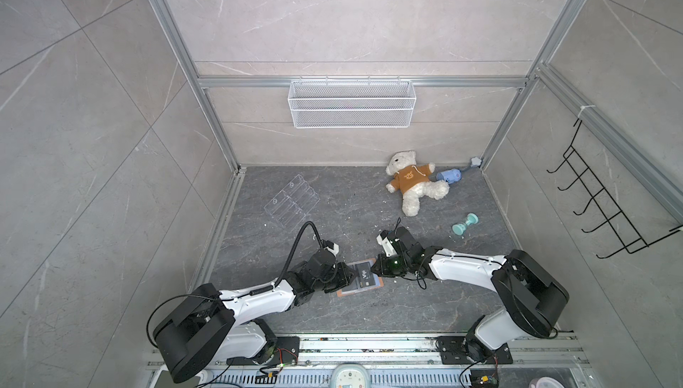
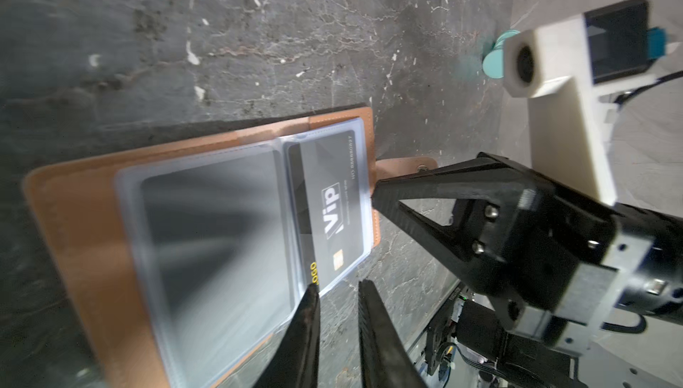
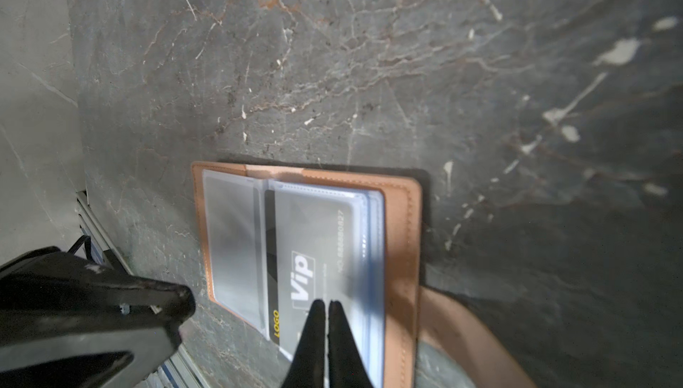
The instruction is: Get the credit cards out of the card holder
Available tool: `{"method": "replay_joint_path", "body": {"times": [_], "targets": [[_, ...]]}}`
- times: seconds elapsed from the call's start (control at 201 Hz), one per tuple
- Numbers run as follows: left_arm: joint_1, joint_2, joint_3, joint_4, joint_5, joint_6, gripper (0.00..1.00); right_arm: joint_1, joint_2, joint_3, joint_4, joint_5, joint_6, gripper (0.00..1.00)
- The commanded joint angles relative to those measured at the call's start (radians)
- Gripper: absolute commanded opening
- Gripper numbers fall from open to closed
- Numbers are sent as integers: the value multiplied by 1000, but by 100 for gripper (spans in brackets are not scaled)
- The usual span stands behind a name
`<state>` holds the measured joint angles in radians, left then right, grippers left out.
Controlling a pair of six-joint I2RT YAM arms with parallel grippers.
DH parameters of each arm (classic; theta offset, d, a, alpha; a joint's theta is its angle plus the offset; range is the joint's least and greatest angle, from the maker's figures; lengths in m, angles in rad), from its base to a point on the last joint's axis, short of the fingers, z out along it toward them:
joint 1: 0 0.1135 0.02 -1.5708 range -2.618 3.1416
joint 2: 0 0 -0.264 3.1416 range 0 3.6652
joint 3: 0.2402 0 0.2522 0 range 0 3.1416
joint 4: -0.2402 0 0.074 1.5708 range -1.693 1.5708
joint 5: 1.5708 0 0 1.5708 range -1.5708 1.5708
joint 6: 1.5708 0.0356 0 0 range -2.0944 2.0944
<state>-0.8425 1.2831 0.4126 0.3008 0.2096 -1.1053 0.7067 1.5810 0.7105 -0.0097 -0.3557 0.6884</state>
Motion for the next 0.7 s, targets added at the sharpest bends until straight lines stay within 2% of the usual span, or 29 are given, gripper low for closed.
{"method": "replay_joint_path", "body": {"times": [0.0,0.314,0.438,0.697], "targets": [[-6,41,-3,118,40,-44,25,-6,17,-27,39,1,3,7],[-22,82,-54,170,-19,-99,28,-8,45,-61,102,-20,13,7],[-22,109,-110,322,-35,-137,28,-7,52,-71,116,-23,19,7],[-35,200,-126,477,-47,-151,25,-6,73,-81,146,-46,30,4]]}}
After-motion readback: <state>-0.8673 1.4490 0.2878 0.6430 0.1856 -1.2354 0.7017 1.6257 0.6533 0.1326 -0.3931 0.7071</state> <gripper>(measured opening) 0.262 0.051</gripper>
